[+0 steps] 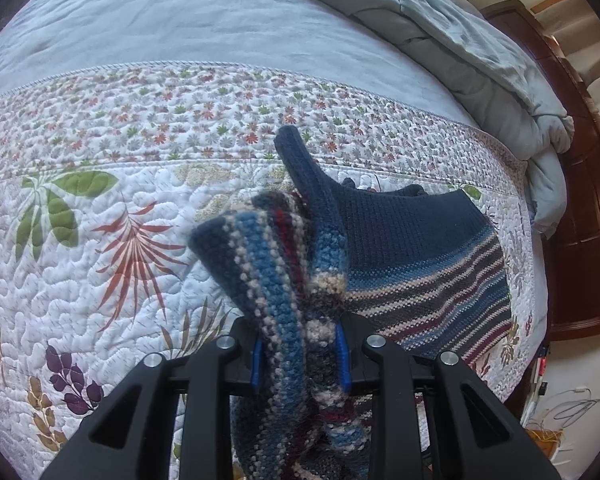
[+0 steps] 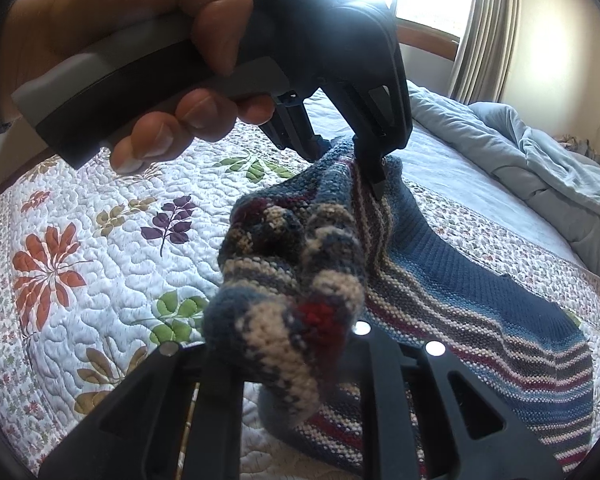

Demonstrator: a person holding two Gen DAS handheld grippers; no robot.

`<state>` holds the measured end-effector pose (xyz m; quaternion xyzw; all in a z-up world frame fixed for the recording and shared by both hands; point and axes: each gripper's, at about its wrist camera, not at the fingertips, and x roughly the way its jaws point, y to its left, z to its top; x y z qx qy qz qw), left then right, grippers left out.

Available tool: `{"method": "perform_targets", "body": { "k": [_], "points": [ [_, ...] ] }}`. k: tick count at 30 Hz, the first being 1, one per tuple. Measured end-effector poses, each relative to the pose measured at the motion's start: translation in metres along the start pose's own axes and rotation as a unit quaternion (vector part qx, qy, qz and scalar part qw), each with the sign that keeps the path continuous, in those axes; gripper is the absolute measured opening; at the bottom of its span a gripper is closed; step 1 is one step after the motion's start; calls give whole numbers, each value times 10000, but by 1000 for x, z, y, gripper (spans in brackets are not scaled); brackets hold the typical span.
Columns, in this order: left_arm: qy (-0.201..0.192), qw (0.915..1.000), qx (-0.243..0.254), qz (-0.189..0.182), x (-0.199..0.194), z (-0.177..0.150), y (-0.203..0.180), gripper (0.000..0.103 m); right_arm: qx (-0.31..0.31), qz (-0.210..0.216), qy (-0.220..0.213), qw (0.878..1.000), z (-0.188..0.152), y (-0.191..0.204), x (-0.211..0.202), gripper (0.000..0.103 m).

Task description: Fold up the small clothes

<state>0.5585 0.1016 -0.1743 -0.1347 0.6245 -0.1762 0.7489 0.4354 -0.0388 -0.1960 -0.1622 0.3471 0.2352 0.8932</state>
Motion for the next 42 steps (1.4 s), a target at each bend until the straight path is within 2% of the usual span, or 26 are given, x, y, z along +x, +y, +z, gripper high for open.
{"method": "perform_targets", "body": {
  "k": [8, 42],
  "points": [
    [-1, 10000, 75, 57, -1, 1, -12, 27, 83, 21, -46, 10000, -2, -6, -7, 13],
    [20, 9998, 144, 132, -1, 3, -20, 27, 130, 28, -54, 9999, -2, -12, -10, 13]
  ]
}}
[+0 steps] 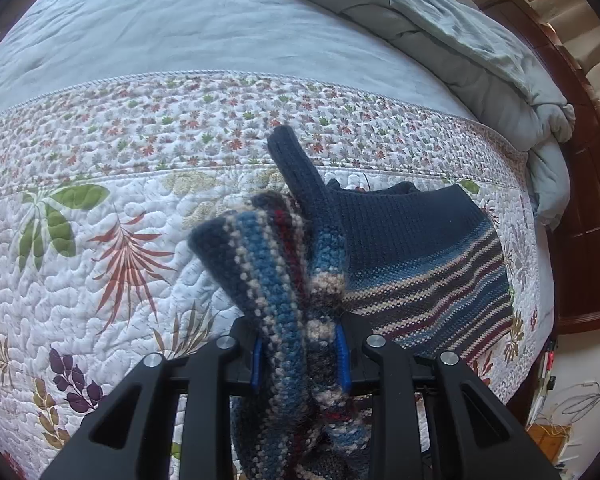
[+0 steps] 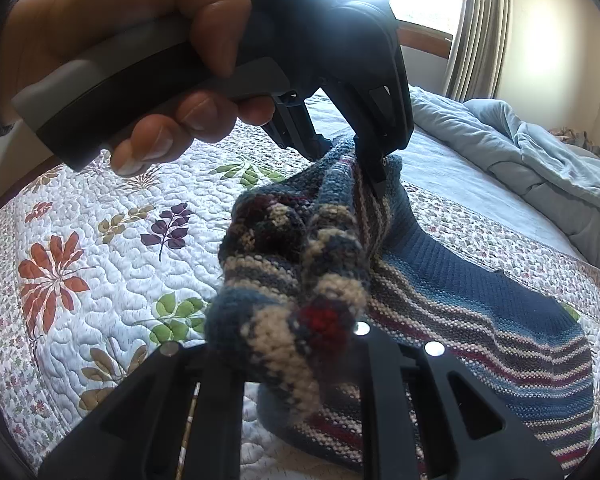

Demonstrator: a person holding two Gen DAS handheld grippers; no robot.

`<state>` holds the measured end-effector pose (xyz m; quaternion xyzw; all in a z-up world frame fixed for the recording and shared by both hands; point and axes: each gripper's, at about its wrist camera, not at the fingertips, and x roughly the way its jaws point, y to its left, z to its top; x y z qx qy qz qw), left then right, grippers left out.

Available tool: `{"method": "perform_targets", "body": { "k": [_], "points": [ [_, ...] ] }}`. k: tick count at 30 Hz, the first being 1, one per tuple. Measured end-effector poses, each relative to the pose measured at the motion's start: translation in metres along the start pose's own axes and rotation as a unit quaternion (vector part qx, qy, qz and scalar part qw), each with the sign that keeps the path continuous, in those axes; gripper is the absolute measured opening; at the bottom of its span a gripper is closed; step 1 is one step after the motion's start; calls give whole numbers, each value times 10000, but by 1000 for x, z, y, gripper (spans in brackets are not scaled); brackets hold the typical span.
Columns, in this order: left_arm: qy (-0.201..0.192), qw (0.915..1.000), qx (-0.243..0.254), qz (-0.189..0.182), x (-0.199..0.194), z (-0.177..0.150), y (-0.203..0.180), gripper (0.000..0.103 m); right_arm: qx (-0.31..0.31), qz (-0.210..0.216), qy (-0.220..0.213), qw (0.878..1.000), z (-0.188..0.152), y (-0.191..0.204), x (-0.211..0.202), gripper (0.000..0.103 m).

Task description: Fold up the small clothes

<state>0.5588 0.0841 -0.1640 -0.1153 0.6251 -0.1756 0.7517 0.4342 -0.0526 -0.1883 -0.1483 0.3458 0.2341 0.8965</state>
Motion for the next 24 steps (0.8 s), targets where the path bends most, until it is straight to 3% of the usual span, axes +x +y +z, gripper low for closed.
{"method": "perform_targets", "body": {
  "k": [24],
  "points": [
    [22, 9998, 173, 80, 2, 8, -27, 27, 275, -3, -131, 9995, -5, -21, -16, 13]
  ]
}}
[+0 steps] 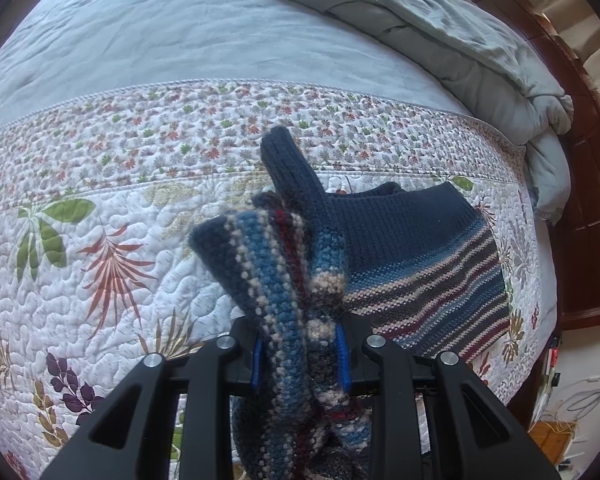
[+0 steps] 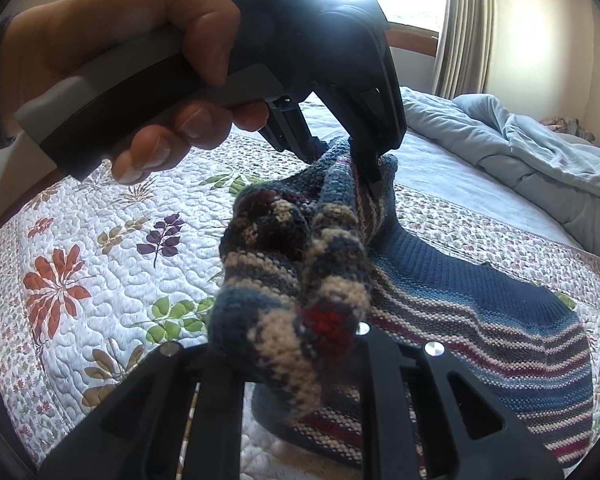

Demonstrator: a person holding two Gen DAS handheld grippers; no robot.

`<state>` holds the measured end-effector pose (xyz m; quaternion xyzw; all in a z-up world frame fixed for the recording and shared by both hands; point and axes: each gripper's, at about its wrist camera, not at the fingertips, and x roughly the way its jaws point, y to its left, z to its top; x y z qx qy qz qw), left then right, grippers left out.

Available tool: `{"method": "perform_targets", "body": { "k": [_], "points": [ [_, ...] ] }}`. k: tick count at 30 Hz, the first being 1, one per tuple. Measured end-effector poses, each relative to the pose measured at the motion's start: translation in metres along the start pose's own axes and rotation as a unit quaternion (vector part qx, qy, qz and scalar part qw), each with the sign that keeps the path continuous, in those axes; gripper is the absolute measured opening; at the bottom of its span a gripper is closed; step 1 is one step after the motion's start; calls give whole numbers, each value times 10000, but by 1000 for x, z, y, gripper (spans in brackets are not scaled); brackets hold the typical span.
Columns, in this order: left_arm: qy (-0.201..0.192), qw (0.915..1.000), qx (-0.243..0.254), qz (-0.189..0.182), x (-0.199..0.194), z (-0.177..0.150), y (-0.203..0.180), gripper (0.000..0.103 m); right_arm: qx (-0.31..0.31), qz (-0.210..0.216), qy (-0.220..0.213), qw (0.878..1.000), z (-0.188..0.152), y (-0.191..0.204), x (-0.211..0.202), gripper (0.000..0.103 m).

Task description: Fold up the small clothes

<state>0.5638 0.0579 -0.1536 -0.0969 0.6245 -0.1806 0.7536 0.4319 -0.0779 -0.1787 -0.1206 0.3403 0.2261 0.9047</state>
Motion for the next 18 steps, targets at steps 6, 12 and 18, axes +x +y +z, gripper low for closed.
{"method": "perform_targets", "body": {
  "k": [6, 12, 18],
  "points": [
    [-16, 10000, 94, 17, 0, 5, -23, 27, 137, -64, -77, 9999, -2, -17, -13, 12],
    [-17, 9997, 225, 11, 2, 10, -51, 27, 301, -153, -134, 9993, -9, -39, -28, 12],
    [-22, 9993, 368, -40, 8, 16, -85, 27, 583, -265, -178, 9978, -21, -71, -48, 12]
  ]
}}
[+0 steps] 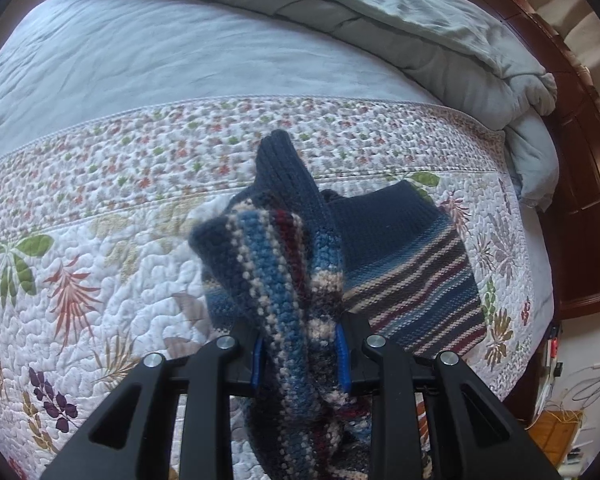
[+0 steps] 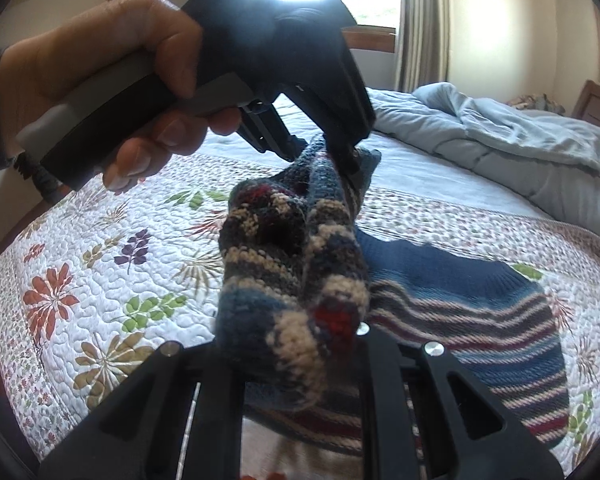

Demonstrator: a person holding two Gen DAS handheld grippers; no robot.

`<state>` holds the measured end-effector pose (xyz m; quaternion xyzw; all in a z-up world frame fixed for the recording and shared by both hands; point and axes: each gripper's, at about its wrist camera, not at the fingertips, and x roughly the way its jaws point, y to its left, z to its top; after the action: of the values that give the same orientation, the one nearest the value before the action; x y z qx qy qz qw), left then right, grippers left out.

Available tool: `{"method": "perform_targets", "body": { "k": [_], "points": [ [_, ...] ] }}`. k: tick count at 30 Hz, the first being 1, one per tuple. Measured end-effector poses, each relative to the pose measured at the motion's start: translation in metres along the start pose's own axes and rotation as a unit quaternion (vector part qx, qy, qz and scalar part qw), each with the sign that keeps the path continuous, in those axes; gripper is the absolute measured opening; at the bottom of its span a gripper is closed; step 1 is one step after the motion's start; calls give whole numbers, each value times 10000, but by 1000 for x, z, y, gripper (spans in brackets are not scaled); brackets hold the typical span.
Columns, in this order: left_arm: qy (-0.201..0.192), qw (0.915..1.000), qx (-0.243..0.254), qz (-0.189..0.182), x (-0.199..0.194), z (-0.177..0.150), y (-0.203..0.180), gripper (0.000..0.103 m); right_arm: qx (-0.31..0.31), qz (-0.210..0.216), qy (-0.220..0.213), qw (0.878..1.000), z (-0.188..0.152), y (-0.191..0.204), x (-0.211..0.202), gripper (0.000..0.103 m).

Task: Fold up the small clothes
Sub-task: 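Fold the right-held edge onto the other half while the left gripper releases its edge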

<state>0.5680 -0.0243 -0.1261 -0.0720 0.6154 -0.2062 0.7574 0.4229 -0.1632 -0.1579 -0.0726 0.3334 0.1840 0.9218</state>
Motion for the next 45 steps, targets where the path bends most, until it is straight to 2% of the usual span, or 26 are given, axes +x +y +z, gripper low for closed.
{"method": "perform_targets", "body": {
  "k": [12, 30, 36, 39, 45],
  "points": [
    [186, 9994, 282, 104, 44, 23, -86, 27, 1062, -51, -125, 9943, -26, -83, -25, 12],
    [630, 9948, 659, 450, 108, 42, -171, 27, 1880, 187, -277, 9816, -71, -163, -42, 12],
    [822, 9917, 738, 663, 140, 48, -195, 27, 2404, 341, -170, 9699, -93, -197, -43, 12],
    [905, 9899, 794, 754, 149, 51, -208, 27, 2475, 316, -201, 9682, -98, -205, -48, 12],
    [1146, 9822, 927, 1165, 176, 51, -231, 27, 2735, 372, -107, 9611, -111, -221, -51, 12]
  ]
}}
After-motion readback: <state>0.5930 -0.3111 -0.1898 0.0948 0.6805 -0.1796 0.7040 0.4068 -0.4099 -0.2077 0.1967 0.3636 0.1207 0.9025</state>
